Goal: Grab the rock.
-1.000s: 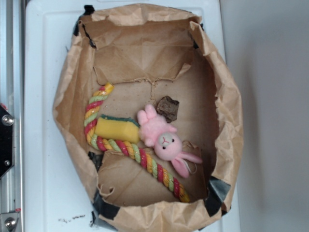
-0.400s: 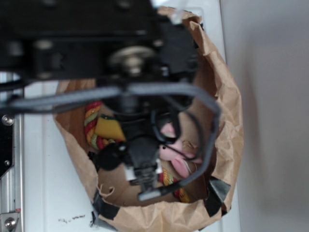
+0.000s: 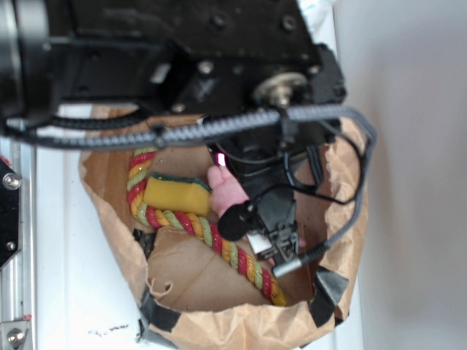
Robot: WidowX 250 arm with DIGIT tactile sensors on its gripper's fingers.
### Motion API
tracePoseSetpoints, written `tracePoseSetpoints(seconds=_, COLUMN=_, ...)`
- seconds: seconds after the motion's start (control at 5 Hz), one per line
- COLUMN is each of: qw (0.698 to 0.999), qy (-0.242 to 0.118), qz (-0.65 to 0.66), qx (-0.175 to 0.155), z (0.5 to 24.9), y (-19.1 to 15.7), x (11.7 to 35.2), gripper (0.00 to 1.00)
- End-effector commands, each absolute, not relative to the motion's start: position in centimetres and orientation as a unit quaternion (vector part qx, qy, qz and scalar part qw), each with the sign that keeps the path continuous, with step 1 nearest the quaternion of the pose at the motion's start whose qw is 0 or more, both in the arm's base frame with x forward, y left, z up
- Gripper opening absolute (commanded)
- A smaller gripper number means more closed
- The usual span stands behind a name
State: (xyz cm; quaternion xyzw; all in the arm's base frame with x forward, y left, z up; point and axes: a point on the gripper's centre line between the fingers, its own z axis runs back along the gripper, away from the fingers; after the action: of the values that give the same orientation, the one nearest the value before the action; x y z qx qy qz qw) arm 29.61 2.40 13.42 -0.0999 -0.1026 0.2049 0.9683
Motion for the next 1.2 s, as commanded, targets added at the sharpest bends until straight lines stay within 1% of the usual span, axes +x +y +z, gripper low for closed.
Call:
tracePoseSetpoints(seconds=0.0, qw=0.945, qy=-0.121, qz=0.289, qx=-0.095, z=14.6, y=3.8, x=29.5, gripper=1.00)
tracePoseSetpoints(seconds=0.4, qw=0.945, qy=-0.121, qz=0.289, qx=-0.095, z=14.6, y=3.8, x=29.5, gripper=1.00)
tracePoseSetpoints(seconds=0.6, qw=0.927, qy=-0.130, qz=0.334, qx=-0.108, z=12.9, y=5.0, x=29.7, gripper=1.00)
tracePoseSetpoints(seconds=0.8, qw=0.915, qy=-0.136, qz=0.368, qx=-0.093, z=11.3, y=6.6, x=31.0, gripper=1.00)
tracePoseSetpoints(seconds=1.0, qw=0.902, qy=-0.137, qz=0.399, qx=-0.087, z=10.9, y=8.0, x=32.5, gripper=1.00)
